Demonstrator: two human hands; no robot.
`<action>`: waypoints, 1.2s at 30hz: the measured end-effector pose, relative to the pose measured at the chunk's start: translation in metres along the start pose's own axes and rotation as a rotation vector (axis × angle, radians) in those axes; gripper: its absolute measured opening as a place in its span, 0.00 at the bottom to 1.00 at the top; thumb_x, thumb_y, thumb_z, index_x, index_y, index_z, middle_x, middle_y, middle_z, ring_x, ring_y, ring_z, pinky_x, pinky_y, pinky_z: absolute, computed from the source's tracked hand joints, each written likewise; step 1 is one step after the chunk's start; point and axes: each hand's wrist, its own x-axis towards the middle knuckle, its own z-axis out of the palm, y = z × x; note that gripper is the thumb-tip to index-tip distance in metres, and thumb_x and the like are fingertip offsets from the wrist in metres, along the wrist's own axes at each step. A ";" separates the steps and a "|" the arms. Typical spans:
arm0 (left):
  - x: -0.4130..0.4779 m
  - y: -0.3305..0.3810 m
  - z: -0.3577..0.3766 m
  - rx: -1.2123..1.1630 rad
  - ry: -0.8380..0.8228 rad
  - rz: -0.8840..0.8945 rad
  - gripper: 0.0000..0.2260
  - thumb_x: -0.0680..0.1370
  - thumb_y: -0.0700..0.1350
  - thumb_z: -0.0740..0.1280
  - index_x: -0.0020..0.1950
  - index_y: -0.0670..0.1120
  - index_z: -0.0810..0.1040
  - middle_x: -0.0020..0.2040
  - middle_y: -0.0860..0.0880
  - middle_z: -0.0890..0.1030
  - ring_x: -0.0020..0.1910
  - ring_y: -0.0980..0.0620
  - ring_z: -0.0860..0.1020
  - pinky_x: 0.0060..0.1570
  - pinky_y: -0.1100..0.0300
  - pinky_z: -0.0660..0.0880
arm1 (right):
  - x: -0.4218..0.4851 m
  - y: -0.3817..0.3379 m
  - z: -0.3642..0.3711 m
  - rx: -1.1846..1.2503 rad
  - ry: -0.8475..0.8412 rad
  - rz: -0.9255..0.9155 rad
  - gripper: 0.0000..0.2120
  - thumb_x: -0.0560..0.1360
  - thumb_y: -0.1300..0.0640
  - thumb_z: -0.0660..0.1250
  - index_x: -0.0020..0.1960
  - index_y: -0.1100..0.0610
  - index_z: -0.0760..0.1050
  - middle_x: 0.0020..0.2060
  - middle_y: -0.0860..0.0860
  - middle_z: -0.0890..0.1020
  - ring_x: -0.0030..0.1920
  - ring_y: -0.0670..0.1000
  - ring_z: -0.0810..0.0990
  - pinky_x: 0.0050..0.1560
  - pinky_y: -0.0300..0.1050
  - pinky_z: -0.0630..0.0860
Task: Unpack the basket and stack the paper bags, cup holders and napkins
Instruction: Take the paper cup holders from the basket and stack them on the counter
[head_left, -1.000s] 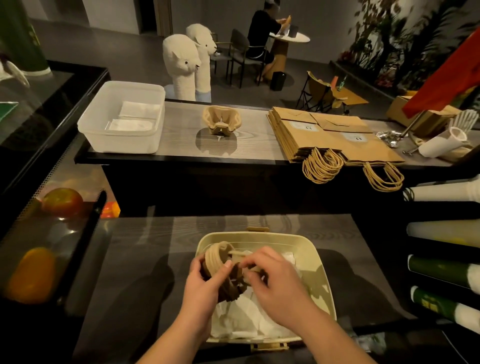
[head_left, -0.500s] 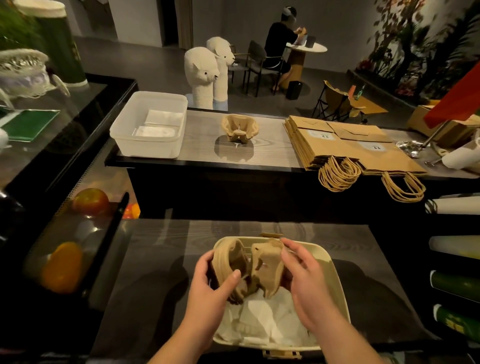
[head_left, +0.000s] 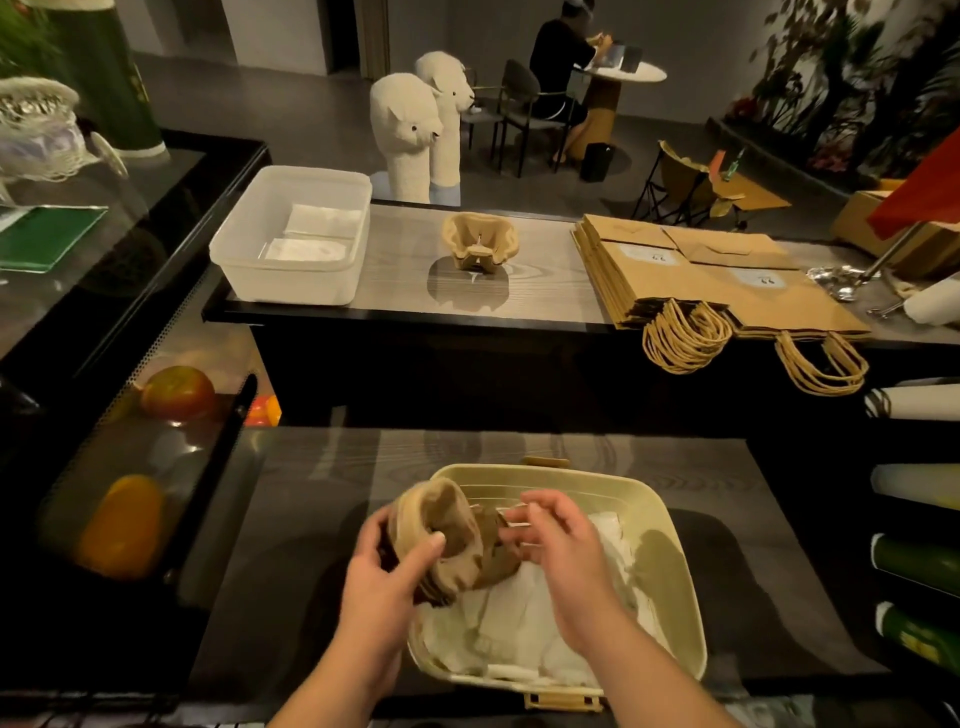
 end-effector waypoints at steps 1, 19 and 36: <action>0.004 0.001 -0.003 -0.041 0.058 -0.006 0.17 0.75 0.42 0.74 0.63 0.53 0.78 0.55 0.43 0.85 0.52 0.43 0.85 0.49 0.44 0.82 | 0.008 0.004 -0.007 -0.045 0.094 0.018 0.07 0.84 0.61 0.61 0.54 0.55 0.78 0.49 0.57 0.85 0.44 0.54 0.83 0.45 0.47 0.79; 0.012 0.040 -0.029 -0.097 0.240 0.037 0.16 0.80 0.41 0.70 0.68 0.50 0.75 0.58 0.43 0.82 0.54 0.46 0.82 0.39 0.52 0.80 | 0.072 0.073 0.031 -1.111 0.035 0.083 0.35 0.69 0.34 0.67 0.72 0.49 0.68 0.70 0.50 0.71 0.71 0.57 0.64 0.73 0.53 0.62; -0.004 0.021 0.020 0.238 -0.194 0.199 0.30 0.64 0.57 0.81 0.64 0.61 0.77 0.59 0.57 0.82 0.60 0.56 0.81 0.61 0.52 0.79 | -0.016 -0.016 0.002 -0.310 -0.114 -0.487 0.34 0.66 0.42 0.77 0.69 0.33 0.67 0.68 0.37 0.72 0.70 0.40 0.71 0.67 0.39 0.71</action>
